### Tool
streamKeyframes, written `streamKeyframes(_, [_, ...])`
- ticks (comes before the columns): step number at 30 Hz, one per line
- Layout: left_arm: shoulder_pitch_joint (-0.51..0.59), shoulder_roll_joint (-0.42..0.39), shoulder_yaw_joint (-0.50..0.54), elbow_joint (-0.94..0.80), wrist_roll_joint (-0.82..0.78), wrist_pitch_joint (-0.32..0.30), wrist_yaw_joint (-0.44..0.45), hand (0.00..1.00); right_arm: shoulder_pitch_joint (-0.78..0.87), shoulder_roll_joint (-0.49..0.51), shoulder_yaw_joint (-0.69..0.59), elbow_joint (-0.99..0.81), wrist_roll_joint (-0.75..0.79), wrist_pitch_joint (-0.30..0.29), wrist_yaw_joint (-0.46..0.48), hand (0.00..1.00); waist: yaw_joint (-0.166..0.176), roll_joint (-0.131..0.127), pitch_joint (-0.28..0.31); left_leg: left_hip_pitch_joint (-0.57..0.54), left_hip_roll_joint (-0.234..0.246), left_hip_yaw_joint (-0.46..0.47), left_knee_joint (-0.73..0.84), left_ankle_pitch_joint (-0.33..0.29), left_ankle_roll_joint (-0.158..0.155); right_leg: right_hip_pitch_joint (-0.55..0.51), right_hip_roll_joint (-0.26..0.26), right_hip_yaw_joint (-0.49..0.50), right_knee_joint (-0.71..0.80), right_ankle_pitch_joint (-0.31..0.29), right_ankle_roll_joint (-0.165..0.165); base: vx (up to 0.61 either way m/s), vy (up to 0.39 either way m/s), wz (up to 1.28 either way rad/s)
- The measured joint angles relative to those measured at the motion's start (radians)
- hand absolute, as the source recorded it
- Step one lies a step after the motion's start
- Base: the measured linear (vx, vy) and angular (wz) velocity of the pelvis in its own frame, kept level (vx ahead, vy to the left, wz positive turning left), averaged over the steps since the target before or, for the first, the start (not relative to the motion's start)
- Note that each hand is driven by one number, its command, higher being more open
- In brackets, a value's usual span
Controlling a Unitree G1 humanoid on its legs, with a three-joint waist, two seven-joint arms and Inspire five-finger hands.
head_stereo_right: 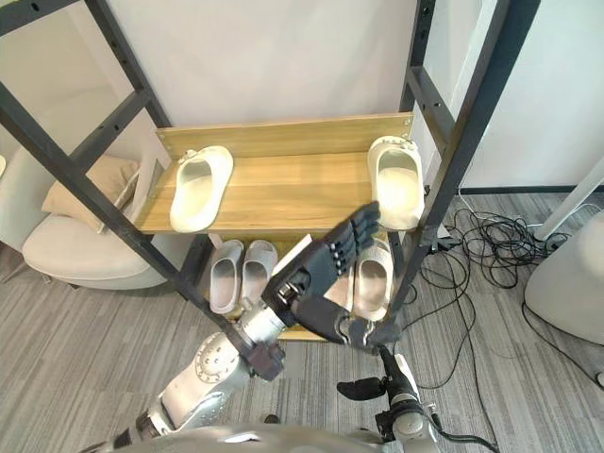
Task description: Organize the slippers on the shoe rack
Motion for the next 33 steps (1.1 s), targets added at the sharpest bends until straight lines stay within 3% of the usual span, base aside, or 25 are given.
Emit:
streamKeyframes(7, [-0.036,-0.028,0.129,-0.037,0.020,-0.033,0.101,1.00,0.018,0.003,0.001,0.000,-0.001,0.000,0.000,1.00,0.006,-0.013,-0.015,0.017,-0.003,-0.003,0.002,-0.005,0.006,0.020,-0.002,-0.003,0.000,-0.002,0.001,-0.01,0.006,0.00])
streamKeyframes(11, [-0.088,-0.020,0.248,-0.036,0.150,-0.055,0.199,1.00,0.030,0.002,0.001,0.001,-0.007,0.000,-0.001,1.00,0.008,-0.020,-0.020,0.020,-0.003,-0.018,0.003,-0.005,0.006,0.030,-0.002,-0.018,-0.001,-0.005,0.001,-0.03,0.006,0.11])
streamKeyframes(26, [-0.223,0.171,0.585,0.085,0.460,-0.071,0.395,1.00,0.028,0.002,0.011,0.002,-0.021,-0.007,-0.001,1.00,0.010,-0.047,-0.023,0.011,-0.001,-0.001,-0.004,-0.010,0.003,0.007,0.003,0.000,0.000,-0.011,-0.001,0.01,0.004,-0.03])
streamKeyframes(33, [-0.239,0.219,0.672,0.166,0.667,-0.026,0.451,1.00,0.029,0.015,-0.008,-0.005,-0.018,-0.015,-0.002,1.00,0.011,-0.060,-0.028,0.010,0.001,0.019,-0.004,-0.015,0.005,-0.007,0.004,0.022,-0.001,-0.010,-0.001,0.00,0.026,-0.09])
